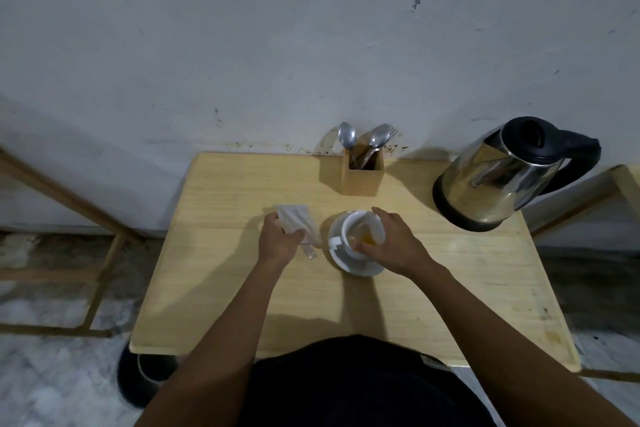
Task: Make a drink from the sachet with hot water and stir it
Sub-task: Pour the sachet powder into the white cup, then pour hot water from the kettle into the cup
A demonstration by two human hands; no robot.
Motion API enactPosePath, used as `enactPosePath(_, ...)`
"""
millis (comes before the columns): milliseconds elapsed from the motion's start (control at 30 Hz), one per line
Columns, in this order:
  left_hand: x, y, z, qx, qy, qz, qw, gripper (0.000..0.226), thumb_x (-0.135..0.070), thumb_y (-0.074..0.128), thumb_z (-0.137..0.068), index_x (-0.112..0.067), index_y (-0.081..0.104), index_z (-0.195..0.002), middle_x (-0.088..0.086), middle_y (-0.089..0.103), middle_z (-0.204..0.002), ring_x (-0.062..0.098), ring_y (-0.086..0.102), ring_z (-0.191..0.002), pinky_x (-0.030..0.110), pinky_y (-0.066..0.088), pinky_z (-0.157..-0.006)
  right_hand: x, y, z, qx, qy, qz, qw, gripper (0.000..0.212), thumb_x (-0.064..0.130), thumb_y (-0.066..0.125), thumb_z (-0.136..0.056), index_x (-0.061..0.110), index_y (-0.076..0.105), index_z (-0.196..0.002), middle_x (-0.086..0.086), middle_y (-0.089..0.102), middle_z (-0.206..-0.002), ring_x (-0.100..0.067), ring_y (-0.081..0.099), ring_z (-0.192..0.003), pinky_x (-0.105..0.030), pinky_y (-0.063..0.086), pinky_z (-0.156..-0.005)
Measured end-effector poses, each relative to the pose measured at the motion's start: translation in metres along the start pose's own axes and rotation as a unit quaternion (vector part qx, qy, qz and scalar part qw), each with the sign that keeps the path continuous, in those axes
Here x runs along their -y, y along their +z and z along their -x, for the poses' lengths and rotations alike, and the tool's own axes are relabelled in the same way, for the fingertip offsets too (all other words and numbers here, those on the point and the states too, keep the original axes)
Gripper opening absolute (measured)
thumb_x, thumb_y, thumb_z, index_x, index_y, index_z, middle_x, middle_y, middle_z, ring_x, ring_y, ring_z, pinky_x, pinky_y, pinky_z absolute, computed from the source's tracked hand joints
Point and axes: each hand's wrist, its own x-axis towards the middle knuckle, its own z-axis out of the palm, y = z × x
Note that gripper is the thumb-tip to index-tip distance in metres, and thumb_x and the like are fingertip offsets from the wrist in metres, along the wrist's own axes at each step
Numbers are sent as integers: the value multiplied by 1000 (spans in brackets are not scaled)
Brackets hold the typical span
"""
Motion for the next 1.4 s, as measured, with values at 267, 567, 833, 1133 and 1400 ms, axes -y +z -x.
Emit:
enactPosePath(267, 42, 11, 0, -25, 166, -469, 867, 53, -29, 49, -94, -31, 31, -144, 11, 23, -154, 34, 31, -134, 45, 34, -103, 0, 5, -2, -11, -1, 22, 1000, 85, 71, 65, -65, 31, 40, -135, 4, 47, -131, -17, 45, -120, -35, 47, -82)
enactPosePath(567, 52, 3, -4, -4, 218, -523, 824, 31, -26, 36, -94, -28, 49, -122, 5, 38, -143, 31, 36, -127, 48, 33, -97, -1, 6, -3, -4, -2, 7, 1000, 86, 73, 64, -62, 34, 39, -134, 6, 47, -130, -15, 44, -118, -37, 49, -84)
enactPosePath(833, 17, 22, 16, 40, 220, -290, 931, 41, -41, 41, -96, -23, 51, -132, 4, 50, -138, 27, 49, -123, 43, 41, -100, -9, -12, 16, -77, 14, -99, 992, 69, 51, 64, -88, 29, 35, -146, 5, 42, -146, -13, 47, -127, -41, 46, -99)
enactPosePath(1133, -9, 64, 43, 25, 115, -75, 990, 24, -29, 62, -88, -13, 67, -105, 3, 69, -96, 19, 64, -91, 26, 45, -75, -54, -98, 60, -390, -21, -103, 915, 25, 36, 57, -94, 22, 65, -113, 5, 63, -109, -15, 62, -96, -35, 54, -79)
enactPosePath(1400, -17, 92, 51, -75, 44, -39, 995, 18, -18, 54, -90, -5, 67, -92, 9, 67, -89, 26, 61, -87, 29, 41, -74, -102, -206, 35, -452, 11, -34, 891, 49, 52, 56, -90, 23, 53, -129, -2, 46, -137, -18, 41, -127, -37, 40, -104)
